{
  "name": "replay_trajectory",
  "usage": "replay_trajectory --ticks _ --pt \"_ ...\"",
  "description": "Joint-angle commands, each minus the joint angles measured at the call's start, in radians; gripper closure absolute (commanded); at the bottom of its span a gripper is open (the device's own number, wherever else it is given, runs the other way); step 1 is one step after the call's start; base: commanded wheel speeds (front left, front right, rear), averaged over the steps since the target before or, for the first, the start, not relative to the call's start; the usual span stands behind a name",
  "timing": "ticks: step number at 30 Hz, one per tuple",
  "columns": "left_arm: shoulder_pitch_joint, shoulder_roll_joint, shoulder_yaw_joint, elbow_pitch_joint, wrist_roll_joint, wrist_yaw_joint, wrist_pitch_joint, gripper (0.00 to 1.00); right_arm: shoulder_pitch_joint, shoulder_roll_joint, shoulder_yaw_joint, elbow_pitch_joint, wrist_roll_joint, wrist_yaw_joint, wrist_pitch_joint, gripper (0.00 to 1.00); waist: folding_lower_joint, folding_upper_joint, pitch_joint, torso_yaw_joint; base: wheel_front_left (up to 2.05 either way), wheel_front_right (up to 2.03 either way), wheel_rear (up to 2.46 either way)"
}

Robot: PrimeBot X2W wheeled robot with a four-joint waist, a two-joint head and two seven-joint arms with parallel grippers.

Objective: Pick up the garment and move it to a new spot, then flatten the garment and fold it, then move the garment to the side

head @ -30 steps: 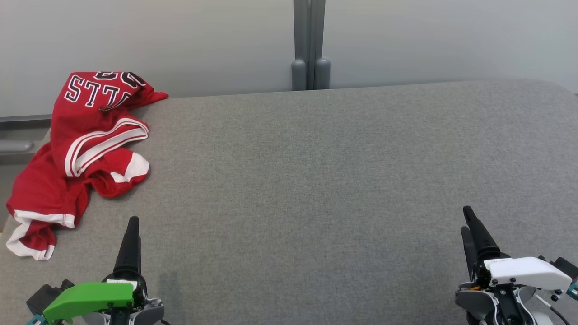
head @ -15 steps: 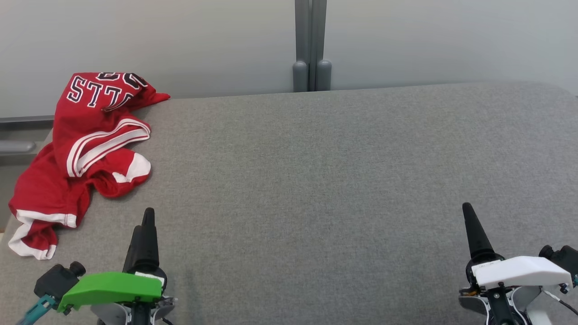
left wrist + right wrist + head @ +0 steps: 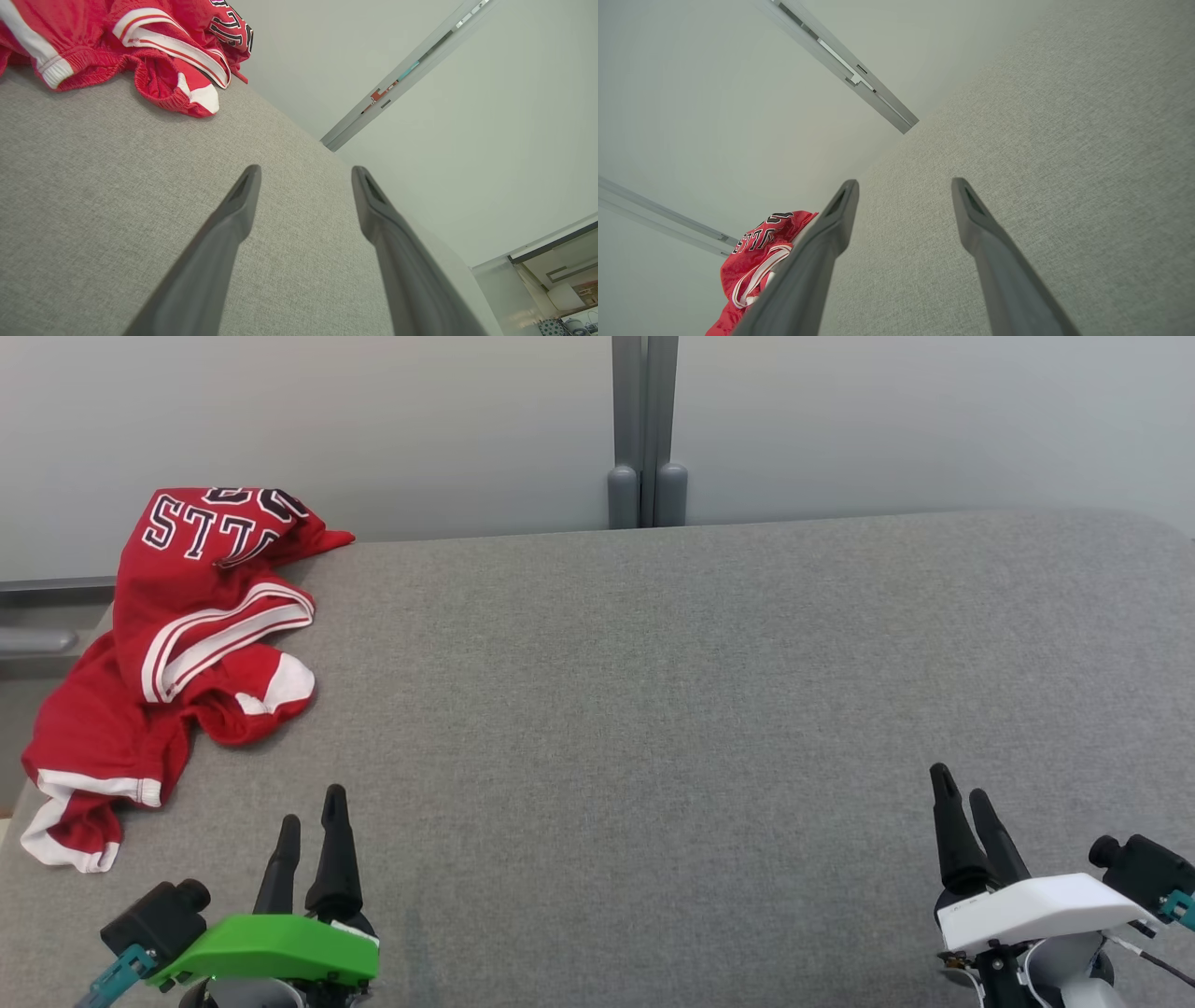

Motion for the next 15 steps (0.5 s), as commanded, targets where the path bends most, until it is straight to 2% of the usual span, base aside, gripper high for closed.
replay_trajectory --ticks 1,15 --pt "0.003 0.006 -0.004 -0.011 0.041 0.006 -0.012 0.0 0.0 -0.006 0.005 -0.011 -0.047 0.0 -0.013 0.0 0.0 0.0 -0.001 0.0 0.0 0.0 0.0" --pt "0.027 0.008 -0.034 0.008 0.186 0.018 -0.052 0.0 0.014 -0.007 0.017 -0.001 -0.239 0.0 -0.053 0.0 0.0 0.0 -0.006 0.002 0.0 0.0 0.0"
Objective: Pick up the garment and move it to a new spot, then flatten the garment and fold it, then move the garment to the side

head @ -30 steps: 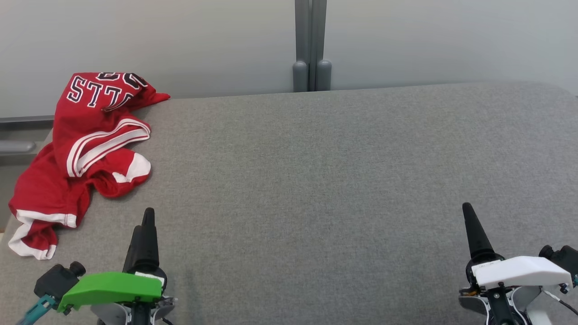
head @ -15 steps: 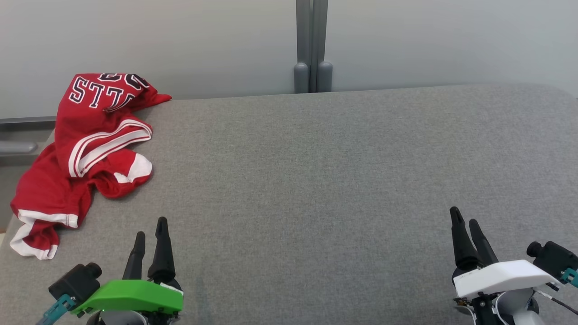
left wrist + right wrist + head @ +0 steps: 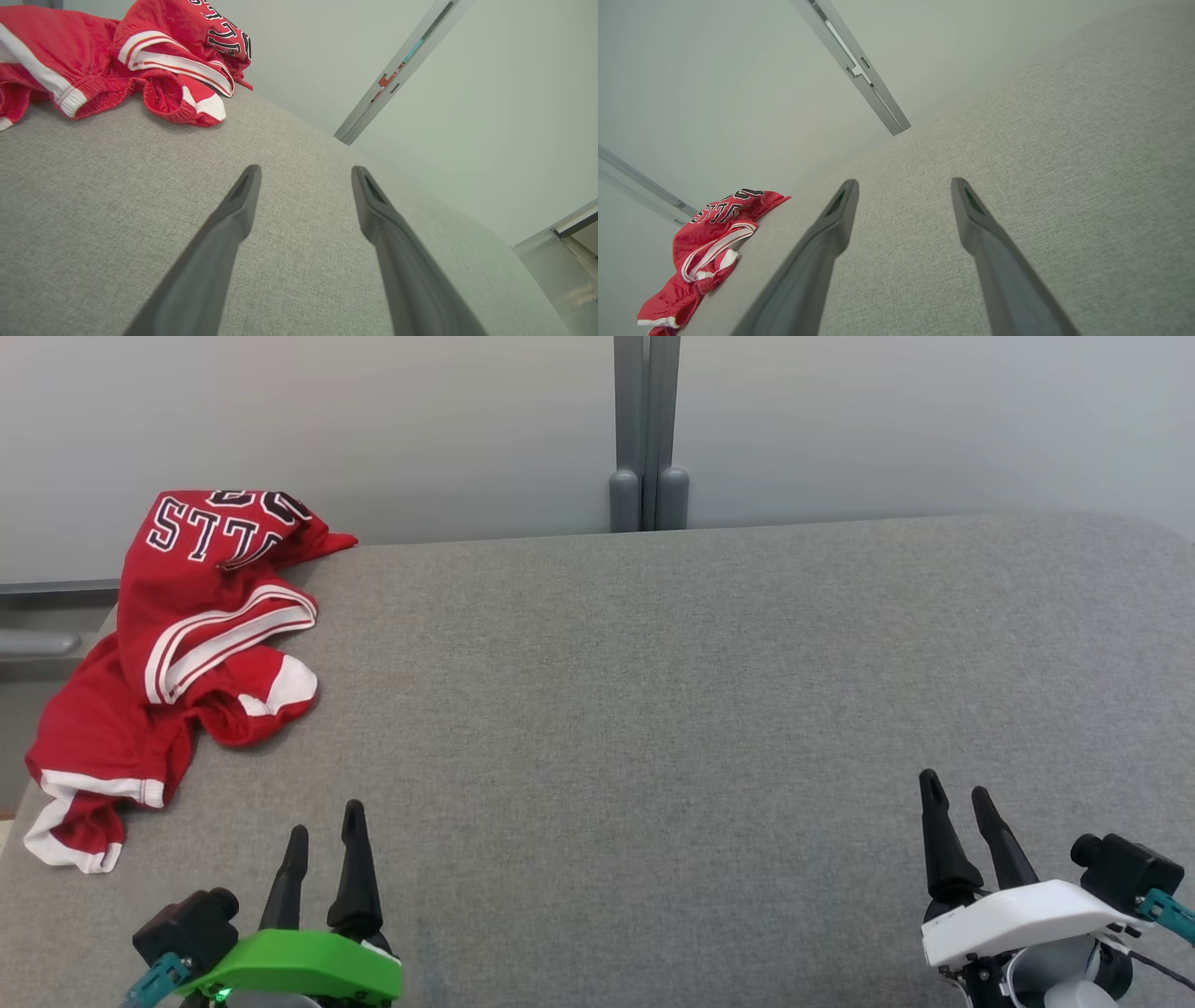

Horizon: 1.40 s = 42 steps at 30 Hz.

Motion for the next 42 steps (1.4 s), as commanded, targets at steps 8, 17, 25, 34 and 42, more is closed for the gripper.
replay_trajectory --ticks 8,17,25,34,42 --pt "0.015 0.008 -0.014 0.007 0.083 0.009 -0.03 0.0 0.009 -0.006 0.011 -0.007 -0.11 0.0 -0.03 0.0 0.0 0.0 -0.003 0.001 0.0 0.0 0.0" --pt "0.023 0.008 -0.025 0.018 0.166 0.013 -0.051 0.0 0.015 -0.007 0.021 -0.007 -0.207 0.0 -0.052 0.0 0.0 0.0 -0.007 0.004 0.0 0.0 0.0" --pt "0.028 0.009 -0.034 0.027 0.221 0.022 -0.07 0.0 0.022 -0.008 0.034 -0.008 -0.291 0.0 -0.071 0.0 0.0 0.0 -0.01 0.006 0.0 0.0 0.0" --pt "0.034 0.009 -0.048 0.039 0.285 0.029 -0.09 0.0 0.027 -0.008 0.045 -0.005 -0.369 0.0 -0.091 0.0 0.0 0.0 -0.013 0.01 0.0 0.0 0.0" --pt "0.04 0.01 -0.056 0.053 0.337 0.035 -0.105 0.0 0.031 -0.009 0.054 0.002 -0.432 0.001 -0.106 0.0 0.0 0.0 -0.016 0.012 0.0 0.0 0.0"
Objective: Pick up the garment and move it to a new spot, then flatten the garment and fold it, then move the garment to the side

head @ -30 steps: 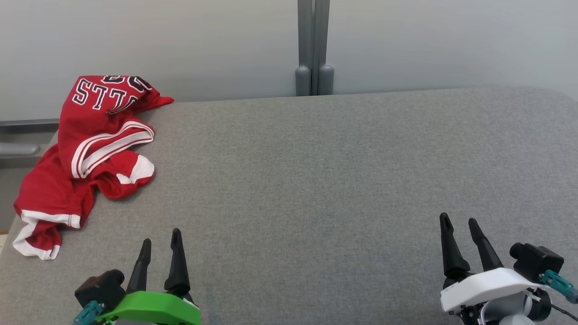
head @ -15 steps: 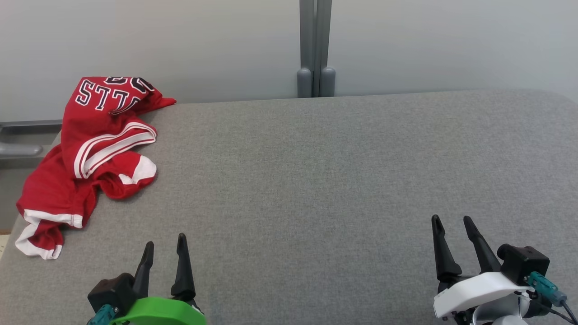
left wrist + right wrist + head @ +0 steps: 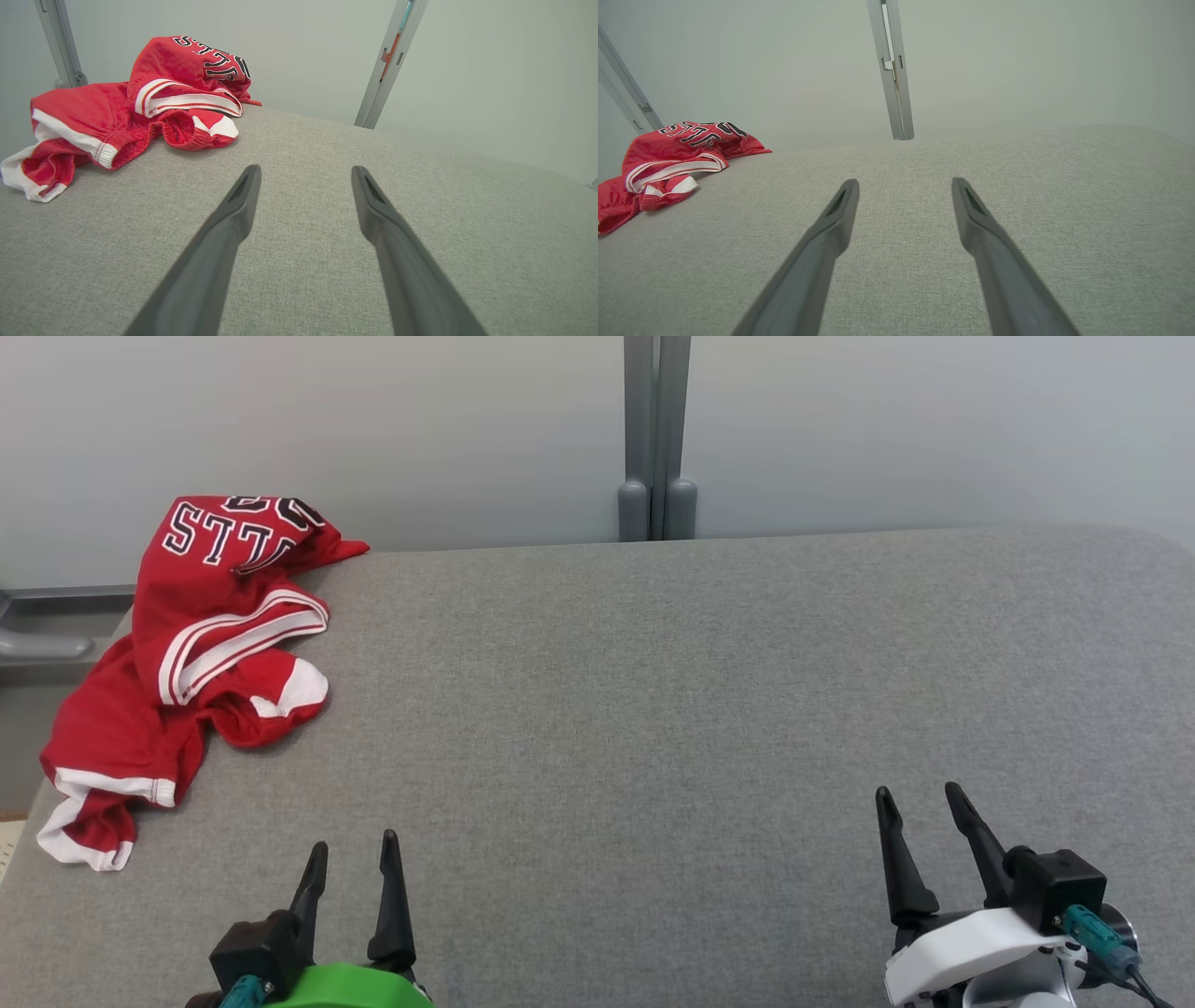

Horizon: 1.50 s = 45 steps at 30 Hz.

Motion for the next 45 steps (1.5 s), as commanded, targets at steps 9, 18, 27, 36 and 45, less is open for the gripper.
replay_trajectory --ticks 9,18,27,36,45 --pt "0.019 0.007 -0.006 0.009 0.069 0.012 -0.025 0.0 0.016 -0.005 0.006 0.005 -0.082 0.0 -0.026 0.0 0.0 0.0 -0.002 0.001 0.0 0.0 0.0" --pt "0.025 0.008 -0.016 0.018 0.115 0.018 -0.041 0.0 0.021 -0.006 0.004 0.014 -0.14 0.0 -0.041 0.0 0.0 0.0 -0.006 0.005 0.0 0.0 0.0" --pt "0.024 0.008 -0.018 0.026 0.115 0.017 -0.042 0.0 0.018 -0.006 0.005 0.025 -0.141 0.0 -0.043 0.0 0.0 0.0 -0.007 0.005 0.0 0.0 0.0" --pt "0.021 0.008 -0.021 0.032 0.111 0.017 -0.042 0.0 0.018 -0.006 0.006 0.027 -0.139 0.0 -0.043 0.0 0.0 0.0 -0.007 0.006 0.0 0.0 0.0" --pt "0.002 0.008 -0.027 0.037 0.117 0.012 -0.042 0.0 0.031 -0.006 -0.009 0.02 -0.136 0.0 -0.043 0.0 0.0 0.0 -0.009 0.066 0.0 0.0 0.0"
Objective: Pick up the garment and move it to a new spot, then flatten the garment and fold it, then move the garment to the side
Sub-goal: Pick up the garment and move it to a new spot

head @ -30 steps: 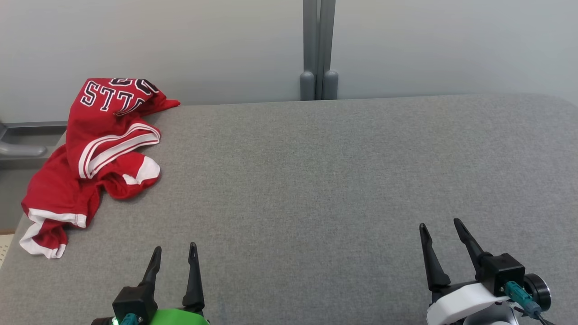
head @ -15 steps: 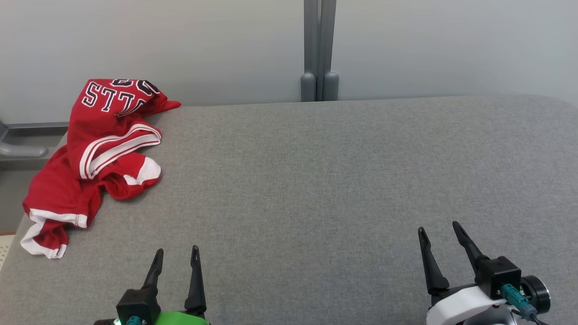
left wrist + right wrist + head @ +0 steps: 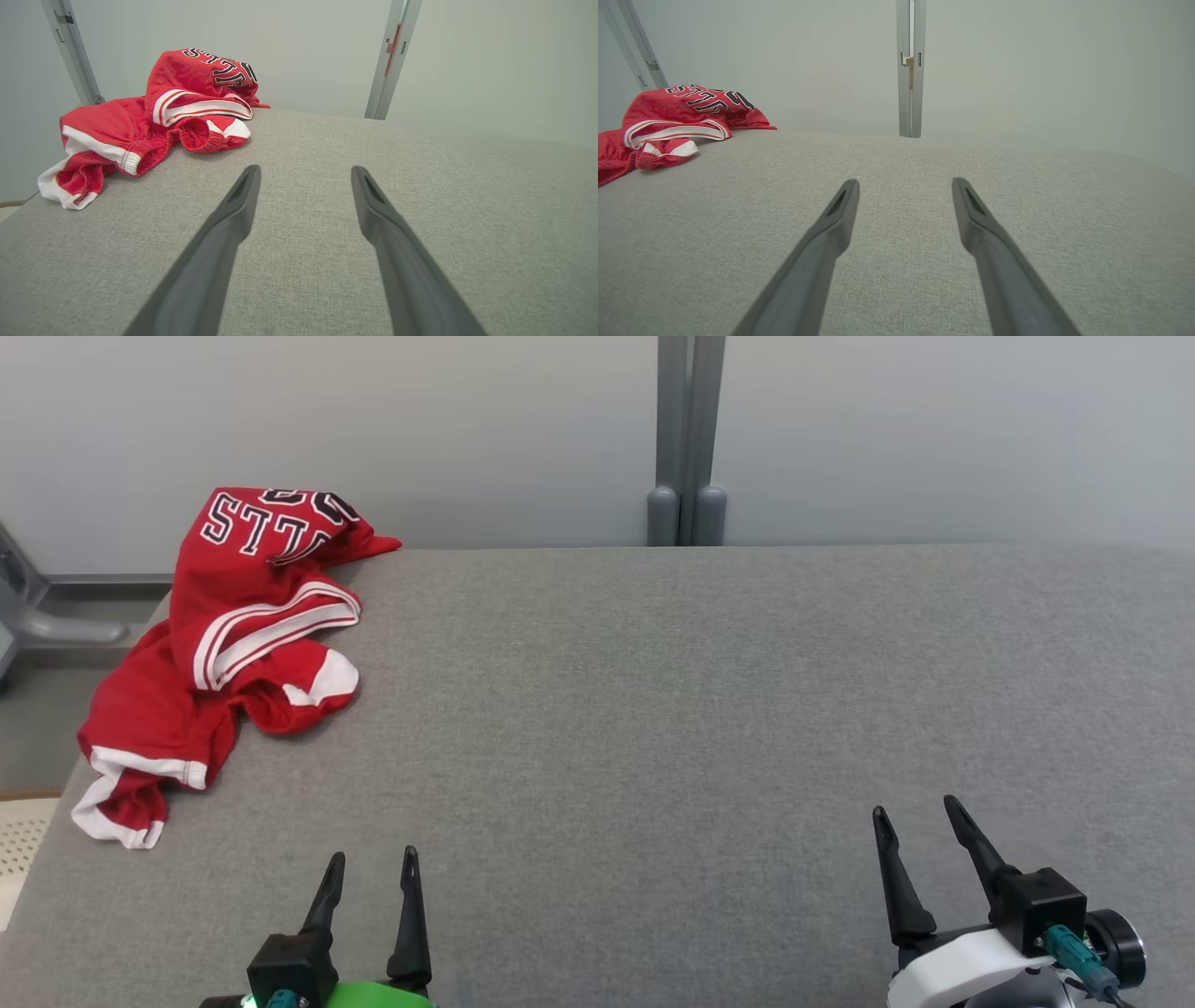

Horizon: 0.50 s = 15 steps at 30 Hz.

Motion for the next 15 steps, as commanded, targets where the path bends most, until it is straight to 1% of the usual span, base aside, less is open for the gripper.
replay_trajectory --ticks 1,15 --pt "-0.01 0.006 0.002 0.002 0.008 -0.004 -0.001 0.0 0.013 -0.003 -0.004 -0.002 0.003 0.0 -0.003 0.0 0.0 -0.0001 -0.001 0.045 0.0 0.0 0.0" --pt "-0.025 0.007 0.037 0.002 0.033 -0.015 0.0 0.0 -0.01 -0.003 0.018 -0.007 0.025 0.0 -0.003 0.0 0.0 -0.0001 0.013 0.302 0.0 0.0 0.0"
